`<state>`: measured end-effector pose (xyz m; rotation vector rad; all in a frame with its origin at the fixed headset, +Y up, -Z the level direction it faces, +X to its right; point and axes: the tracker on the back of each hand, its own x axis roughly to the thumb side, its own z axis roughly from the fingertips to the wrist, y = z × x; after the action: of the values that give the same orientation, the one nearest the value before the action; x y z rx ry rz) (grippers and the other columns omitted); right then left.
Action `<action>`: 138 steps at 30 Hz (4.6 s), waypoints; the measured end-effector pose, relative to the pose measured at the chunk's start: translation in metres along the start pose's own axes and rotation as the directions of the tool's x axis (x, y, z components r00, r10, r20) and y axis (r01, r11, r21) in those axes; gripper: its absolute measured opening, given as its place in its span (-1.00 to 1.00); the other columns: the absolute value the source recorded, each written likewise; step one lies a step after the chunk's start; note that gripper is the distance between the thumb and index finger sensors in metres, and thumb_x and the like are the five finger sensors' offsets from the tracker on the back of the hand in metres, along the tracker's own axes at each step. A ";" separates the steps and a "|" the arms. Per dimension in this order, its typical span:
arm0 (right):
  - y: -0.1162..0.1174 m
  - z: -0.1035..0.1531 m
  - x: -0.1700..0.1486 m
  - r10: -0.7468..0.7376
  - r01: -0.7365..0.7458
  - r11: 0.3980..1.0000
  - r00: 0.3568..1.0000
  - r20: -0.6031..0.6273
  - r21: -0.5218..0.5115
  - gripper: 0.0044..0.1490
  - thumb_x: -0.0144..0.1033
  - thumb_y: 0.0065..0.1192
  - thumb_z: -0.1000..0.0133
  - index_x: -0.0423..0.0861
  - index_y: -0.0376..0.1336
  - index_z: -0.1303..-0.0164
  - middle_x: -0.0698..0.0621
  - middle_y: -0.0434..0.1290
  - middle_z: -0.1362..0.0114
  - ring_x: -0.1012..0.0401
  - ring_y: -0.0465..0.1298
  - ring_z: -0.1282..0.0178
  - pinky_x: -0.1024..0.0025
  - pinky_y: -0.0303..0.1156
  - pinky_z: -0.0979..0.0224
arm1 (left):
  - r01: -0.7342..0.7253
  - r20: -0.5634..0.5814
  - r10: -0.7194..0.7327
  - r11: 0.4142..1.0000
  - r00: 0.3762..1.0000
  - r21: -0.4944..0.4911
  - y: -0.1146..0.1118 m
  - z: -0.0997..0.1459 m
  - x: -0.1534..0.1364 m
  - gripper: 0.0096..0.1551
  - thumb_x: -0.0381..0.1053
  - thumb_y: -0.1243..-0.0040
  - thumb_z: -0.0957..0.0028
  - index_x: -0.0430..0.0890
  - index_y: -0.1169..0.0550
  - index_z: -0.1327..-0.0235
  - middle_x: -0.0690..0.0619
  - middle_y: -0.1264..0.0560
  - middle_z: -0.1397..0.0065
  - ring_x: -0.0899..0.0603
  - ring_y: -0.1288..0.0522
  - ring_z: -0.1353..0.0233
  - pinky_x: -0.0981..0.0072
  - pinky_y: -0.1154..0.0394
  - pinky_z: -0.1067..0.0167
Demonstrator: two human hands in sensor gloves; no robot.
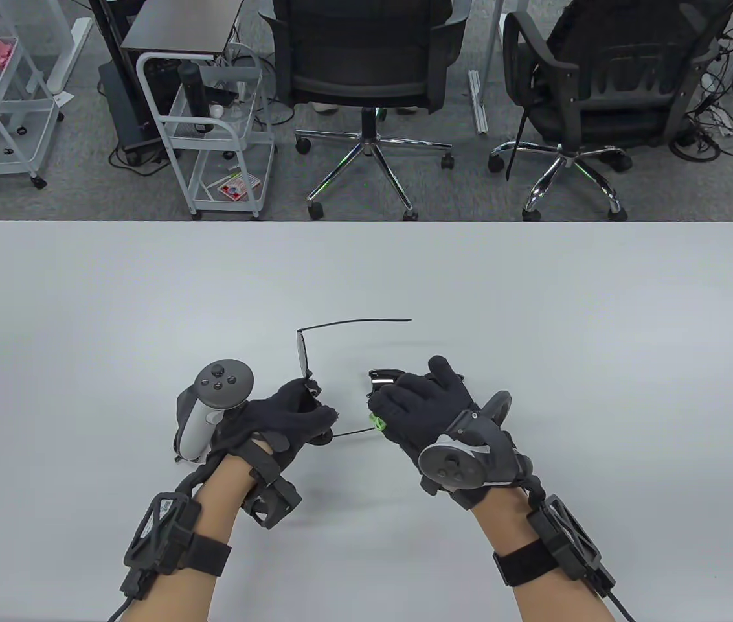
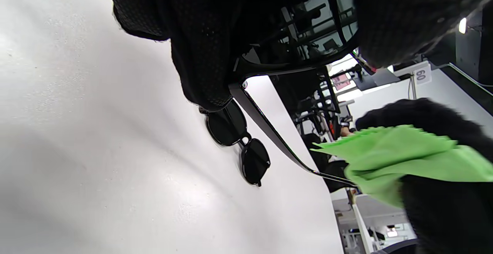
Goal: Dust sunglasses
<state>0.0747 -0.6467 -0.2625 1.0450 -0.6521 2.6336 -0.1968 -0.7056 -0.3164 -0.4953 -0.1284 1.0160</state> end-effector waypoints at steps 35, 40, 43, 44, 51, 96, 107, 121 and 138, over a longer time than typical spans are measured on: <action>0.024 0.004 -0.027 -0.291 0.333 0.938 0.909 -0.299 0.098 -0.29 -0.06 0.34 -0.02 -0.22 0.42 -0.28 -0.16 0.62 -0.32 -0.15 0.62 -0.27 -0.30 0.34 -0.33 | -0.022 0.125 0.017 0.999 0.992 0.039 -0.026 0.002 0.017 0.18 0.51 -0.21 0.23 -0.04 -0.14 -0.56 0.05 -0.37 -0.48 -0.01 -0.74 -0.27 0.03 -0.43 -0.43; 0.024 0.000 -0.016 -0.314 0.347 0.932 0.916 -0.250 0.102 -0.31 -0.14 0.32 -0.03 -0.21 0.38 -0.32 -0.16 0.58 -0.36 -0.15 0.59 -0.31 -0.31 0.32 -0.35 | 0.072 0.177 -0.065 0.997 0.982 -0.030 -0.050 0.003 0.032 0.18 0.51 -0.21 0.24 -0.02 -0.14 -0.56 0.05 -0.37 -0.49 -0.02 -0.74 -0.28 0.02 -0.43 -0.43; 0.019 0.000 -0.017 -0.274 0.302 0.949 0.932 -0.238 0.088 -0.31 -0.12 0.31 -0.03 -0.19 0.39 -0.32 -0.15 0.59 -0.36 -0.14 0.60 -0.31 -0.30 0.33 -0.35 | 0.079 0.170 -0.074 0.997 0.983 -0.022 -0.050 0.003 0.030 0.18 0.51 -0.21 0.25 -0.02 -0.14 -0.56 0.05 -0.37 -0.50 -0.02 -0.74 -0.28 0.01 -0.43 -0.43; 0.017 0.001 -0.018 -0.278 0.303 0.950 0.929 -0.244 0.071 -0.31 -0.10 0.31 -0.03 -0.18 0.39 -0.32 -0.15 0.58 -0.36 -0.15 0.59 -0.32 -0.30 0.33 -0.35 | 0.080 0.165 -0.076 0.997 0.983 -0.019 -0.048 0.003 0.028 0.17 0.51 -0.21 0.24 -0.01 -0.14 -0.57 0.05 -0.37 -0.50 -0.02 -0.73 -0.28 -0.01 -0.42 -0.43; -0.005 0.014 -0.042 -0.262 0.218 0.959 0.924 -0.279 -0.180 -0.20 0.03 0.24 -0.09 -0.15 0.25 -0.46 -0.22 0.34 -0.57 -0.24 0.24 -0.56 -0.31 0.12 -0.45 | 0.363 0.099 -0.382 0.917 0.919 0.166 -0.037 0.003 0.026 0.15 0.49 -0.24 0.26 0.04 -0.15 -0.57 0.07 -0.35 -0.51 -0.07 -0.70 -0.29 -0.09 -0.39 -0.42; 0.027 -0.004 -0.001 0.063 -0.039 0.990 0.982 -0.176 0.135 -0.35 -0.15 0.59 0.11 -0.18 0.50 -0.14 -0.19 0.54 -0.39 -0.19 0.53 -0.38 -0.40 0.15 -0.38 | 0.770 0.068 -0.941 0.312 0.332 0.556 -0.094 0.027 0.069 0.28 0.40 -0.46 0.37 0.19 -0.01 -0.53 0.32 -0.31 -0.55 -0.03 -0.41 -0.51 -0.17 -0.22 -0.52; 0.014 0.018 -0.069 0.075 -0.022 0.991 0.905 -0.419 0.130 -0.48 -0.25 0.62 0.14 -0.12 0.57 -0.02 -0.14 0.61 -0.31 -0.15 0.58 -0.33 -0.38 0.18 -0.37 | 0.798 -0.048 -0.903 0.352 0.428 0.488 -0.063 0.017 0.056 0.24 0.40 -0.38 0.31 0.16 0.02 -0.54 0.27 -0.24 -0.60 -0.06 -0.40 -0.55 -0.20 -0.20 -0.52; 0.044 0.060 -0.181 0.285 -0.044 0.927 0.729 -0.622 0.373 -0.50 -0.28 0.65 0.20 -0.06 0.59 0.02 -0.09 0.62 -0.32 -0.16 0.55 -0.36 -0.40 0.13 -0.38 | 0.757 -0.123 -0.795 0.500 0.594 0.420 -0.025 0.011 0.036 0.23 0.42 -0.33 0.28 0.14 0.04 -0.54 0.23 -0.22 -0.62 -0.10 -0.37 -0.56 -0.22 -0.18 -0.51; 0.065 0.063 -0.179 0.297 0.009 0.886 0.757 -0.582 0.463 -0.35 -0.28 0.62 0.16 -0.11 0.50 -0.18 -0.15 0.52 -0.43 -0.20 0.46 -0.44 -0.42 0.05 -0.38 | 0.742 -0.161 -0.751 0.552 0.641 0.381 -0.014 0.009 0.025 0.23 0.43 -0.32 0.28 0.12 0.03 -0.55 0.21 -0.22 -0.62 -0.10 -0.38 -0.56 -0.23 -0.19 -0.50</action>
<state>0.2165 -0.7433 -0.3673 0.0861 0.0348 3.0795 -0.1753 -0.6874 -0.3052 0.0042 -0.1200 0.1644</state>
